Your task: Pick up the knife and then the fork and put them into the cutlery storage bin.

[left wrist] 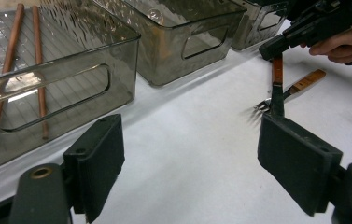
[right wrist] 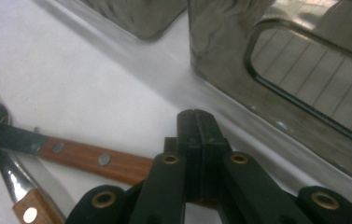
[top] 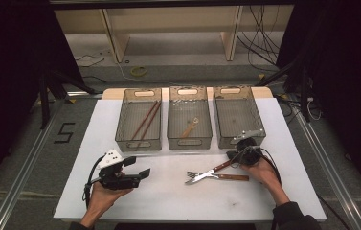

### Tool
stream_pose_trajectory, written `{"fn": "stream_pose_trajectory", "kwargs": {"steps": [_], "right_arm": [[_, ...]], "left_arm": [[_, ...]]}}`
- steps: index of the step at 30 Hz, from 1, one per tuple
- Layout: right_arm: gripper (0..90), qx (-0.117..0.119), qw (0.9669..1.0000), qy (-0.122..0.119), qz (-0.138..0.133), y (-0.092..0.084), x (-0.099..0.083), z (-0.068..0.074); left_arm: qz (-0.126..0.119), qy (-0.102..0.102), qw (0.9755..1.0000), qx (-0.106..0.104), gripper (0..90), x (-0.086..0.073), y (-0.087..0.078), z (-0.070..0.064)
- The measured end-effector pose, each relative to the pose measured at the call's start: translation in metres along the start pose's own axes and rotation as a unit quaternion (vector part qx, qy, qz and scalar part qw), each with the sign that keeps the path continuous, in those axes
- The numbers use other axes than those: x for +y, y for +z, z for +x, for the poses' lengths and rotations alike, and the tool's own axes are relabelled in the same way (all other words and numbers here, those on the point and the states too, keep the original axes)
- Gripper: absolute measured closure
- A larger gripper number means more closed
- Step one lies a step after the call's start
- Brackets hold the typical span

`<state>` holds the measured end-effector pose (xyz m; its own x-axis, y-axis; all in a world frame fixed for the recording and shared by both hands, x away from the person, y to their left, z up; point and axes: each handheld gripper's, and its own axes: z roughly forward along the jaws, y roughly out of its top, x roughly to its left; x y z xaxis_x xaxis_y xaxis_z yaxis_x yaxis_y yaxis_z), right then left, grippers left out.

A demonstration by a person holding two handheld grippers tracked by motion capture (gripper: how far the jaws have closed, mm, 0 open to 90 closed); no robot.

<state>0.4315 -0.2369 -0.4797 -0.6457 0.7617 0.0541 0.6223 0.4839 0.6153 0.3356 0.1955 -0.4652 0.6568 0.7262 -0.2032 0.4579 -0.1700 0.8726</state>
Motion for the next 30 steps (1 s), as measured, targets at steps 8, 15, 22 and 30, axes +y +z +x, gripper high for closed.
{"fn": "stream_pose_trajectory", "kwargs": {"steps": [8,15,22,30], "right_arm": [[90.0,-0.001,0.9994,-0.020,0.028,-0.009,-0.007,0.012],[90.0,0.007,0.9990,-0.018,0.040,-0.022,-0.021,0.022],[90.0,0.019,0.9987,-0.014,0.045,-0.033,-0.037,0.033],[90.0,0.033,0.9976,-0.027,0.055,-0.044,-0.051,0.050]], "left_arm": [[0.006,0.012,0.9999,0.004,22.2,-0.001,0.000,-0.001],[0.008,0.014,0.9999,0.004,22.2,-0.002,-0.001,-0.001],[0.008,0.013,0.9999,0.005,22.2,-0.002,-0.001,-0.001],[0.004,0.011,0.9999,0.006,22.2,-0.003,-0.001,0.000]]}}
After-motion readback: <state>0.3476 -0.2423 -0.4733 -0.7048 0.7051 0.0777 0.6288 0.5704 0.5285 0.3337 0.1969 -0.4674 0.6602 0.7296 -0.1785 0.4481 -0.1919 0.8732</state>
